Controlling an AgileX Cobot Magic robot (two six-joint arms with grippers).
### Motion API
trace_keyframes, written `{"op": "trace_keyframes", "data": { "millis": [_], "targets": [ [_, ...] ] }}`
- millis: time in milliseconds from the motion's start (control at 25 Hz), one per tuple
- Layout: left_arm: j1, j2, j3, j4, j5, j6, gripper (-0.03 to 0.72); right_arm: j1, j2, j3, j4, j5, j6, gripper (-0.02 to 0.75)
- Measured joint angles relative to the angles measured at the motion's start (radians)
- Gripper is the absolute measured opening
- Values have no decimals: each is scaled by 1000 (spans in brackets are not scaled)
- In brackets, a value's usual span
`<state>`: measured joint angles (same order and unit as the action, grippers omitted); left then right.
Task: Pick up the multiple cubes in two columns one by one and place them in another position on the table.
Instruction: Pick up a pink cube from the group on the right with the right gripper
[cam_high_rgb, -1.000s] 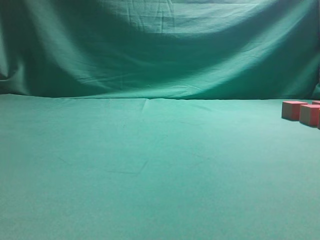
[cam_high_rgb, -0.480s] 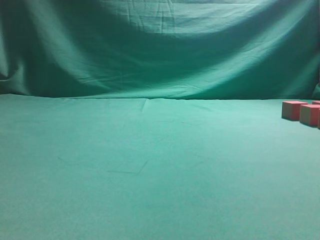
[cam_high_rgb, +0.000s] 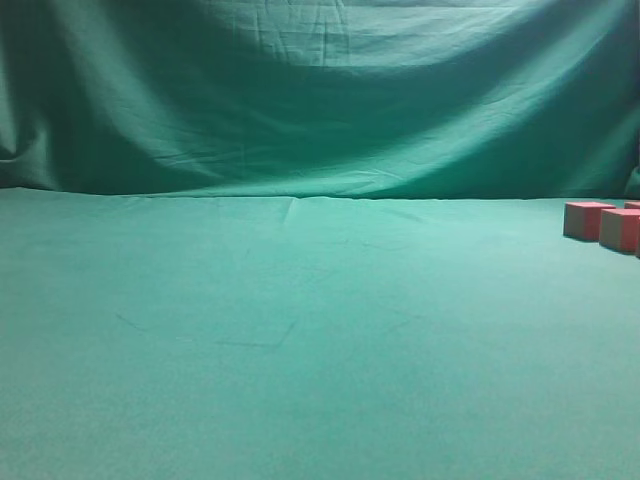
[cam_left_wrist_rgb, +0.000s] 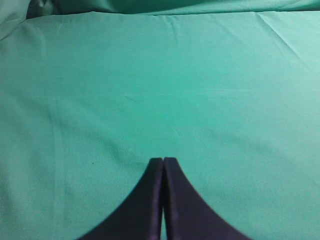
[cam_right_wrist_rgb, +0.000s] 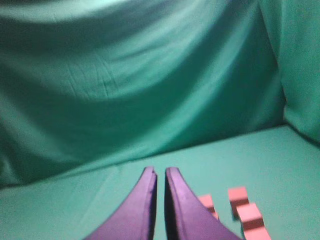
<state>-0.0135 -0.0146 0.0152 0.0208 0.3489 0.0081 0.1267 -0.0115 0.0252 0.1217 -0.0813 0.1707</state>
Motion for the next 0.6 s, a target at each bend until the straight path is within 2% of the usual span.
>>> {"op": "trace_keyframes", "data": {
  "millis": [80,240,600],
  "targets": [
    [0,0,0,0,0,0,0,0,-1,-19,2,34,0,50],
    [0,0,0,0,0,0,0,0,24,-141,2,241,-30,50],
    [0,0,0,0,0,0,0,0,342,-407,6,670,-110,50]
  ]
}}
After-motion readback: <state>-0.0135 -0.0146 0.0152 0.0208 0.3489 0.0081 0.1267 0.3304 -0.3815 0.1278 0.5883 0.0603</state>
